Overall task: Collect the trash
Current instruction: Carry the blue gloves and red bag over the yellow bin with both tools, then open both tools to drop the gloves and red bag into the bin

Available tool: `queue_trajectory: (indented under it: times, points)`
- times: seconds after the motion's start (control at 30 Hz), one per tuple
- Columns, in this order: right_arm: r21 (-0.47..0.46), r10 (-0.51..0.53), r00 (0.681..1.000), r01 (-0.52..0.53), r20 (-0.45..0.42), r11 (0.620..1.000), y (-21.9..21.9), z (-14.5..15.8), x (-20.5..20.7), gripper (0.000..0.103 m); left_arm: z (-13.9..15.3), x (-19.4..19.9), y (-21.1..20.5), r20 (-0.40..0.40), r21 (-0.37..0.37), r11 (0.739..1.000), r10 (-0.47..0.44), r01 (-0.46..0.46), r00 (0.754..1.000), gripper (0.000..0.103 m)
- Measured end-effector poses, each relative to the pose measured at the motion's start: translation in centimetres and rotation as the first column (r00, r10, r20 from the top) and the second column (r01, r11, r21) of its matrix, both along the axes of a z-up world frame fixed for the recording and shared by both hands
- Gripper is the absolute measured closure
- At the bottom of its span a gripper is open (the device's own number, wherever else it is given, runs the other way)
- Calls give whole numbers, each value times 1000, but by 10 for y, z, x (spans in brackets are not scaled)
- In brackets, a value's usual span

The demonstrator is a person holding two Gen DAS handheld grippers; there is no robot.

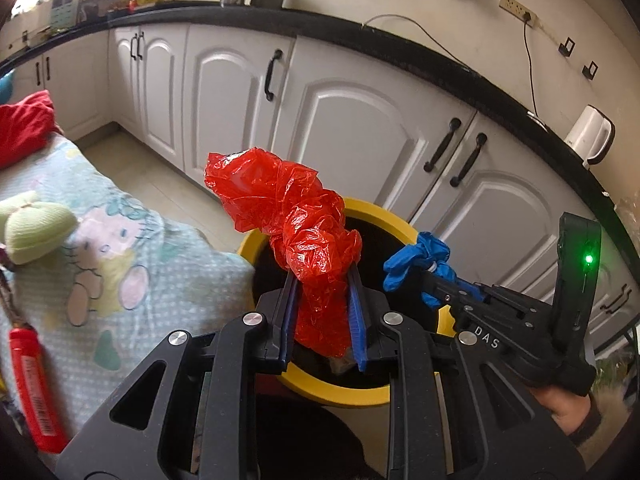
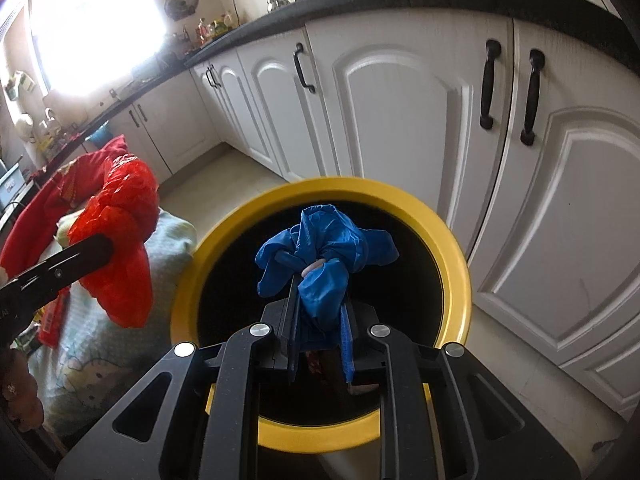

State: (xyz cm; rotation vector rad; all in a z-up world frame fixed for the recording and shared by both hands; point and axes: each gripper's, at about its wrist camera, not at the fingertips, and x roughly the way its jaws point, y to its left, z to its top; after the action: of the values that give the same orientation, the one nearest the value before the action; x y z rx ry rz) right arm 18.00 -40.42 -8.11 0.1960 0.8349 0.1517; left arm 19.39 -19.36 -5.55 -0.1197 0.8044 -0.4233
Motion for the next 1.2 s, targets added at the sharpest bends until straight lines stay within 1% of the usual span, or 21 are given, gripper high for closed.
queue_trajectory:
  times: [0.2, 0.4, 0.53, 0.57, 0.63, 0.67, 0.7, 0.77, 0.8, 0.83, 0.87, 1.03, 1.2]
  points:
    - [1, -5, 1000, 5, -29, 1000, -4, -11, 3, 85, -11, 9, -13, -31, 0, 1000, -18, 18, 999, 86]
    - [4, -14, 999, 14, -44, 1000, -7, -15, 6, 83, -17, 14, -19, -44, 5, 1000, -24, 24, 999, 84]
    - [4, -25, 999, 25, -42, 1000, -9, -15, 5, 76, -18, 16, -19, -50, 2, 1000, -20, 20, 999, 82]
    - [4, -27, 999, 27, -41, 1000, -9, -16, 5, 75, -18, 17, -19, -51, 1, 1000, -19, 19, 999, 79]
    - [7, -32, 999, 32, -38, 999, -10, -15, 3, 69, -18, 17, -17, -51, 1, 1000, -14, 14, 999, 76]
    - [8, -37, 999, 38, -36, 999, -11, -15, 3, 67, -18, 17, -17, -52, 3, 1000, -10, 10, 999, 73]
    - [7, -43, 999, 43, -33, 999, -11, -14, 3, 63, -18, 17, -16, -51, 5, 1000, -5, 6, 999, 70]
    - [10, -47, 999, 47, -27, 999, -12, -12, 3, 61, -17, 18, -14, -50, 2, 1000, -1, 1, 999, 64]
    - [11, -50, 998, 51, -24, 999, -12, -12, 2, 58, -17, 17, -13, -50, 1, 1000, 3, -3, 999, 62]
    - [11, -54, 998, 54, -22, 998, -13, -12, 2, 56, -17, 18, -11, -51, 1, 1000, 9, -9, 999, 58]
    - [12, -59, 998, 59, -18, 998, -14, -11, 1, 55, -16, 17, -9, -52, 0, 1000, 15, -15, 999, 54]
    - [17, -77, 997, 78, -5, 997, -17, -7, 1, 48, -14, 15, -1, -52, -9, 999, 37, -38, 998, 39]
    - [20, -85, 996, 85, 3, 996, -17, -4, 1, 45, -11, 11, 8, -45, -17, 998, 58, -59, 997, 22]
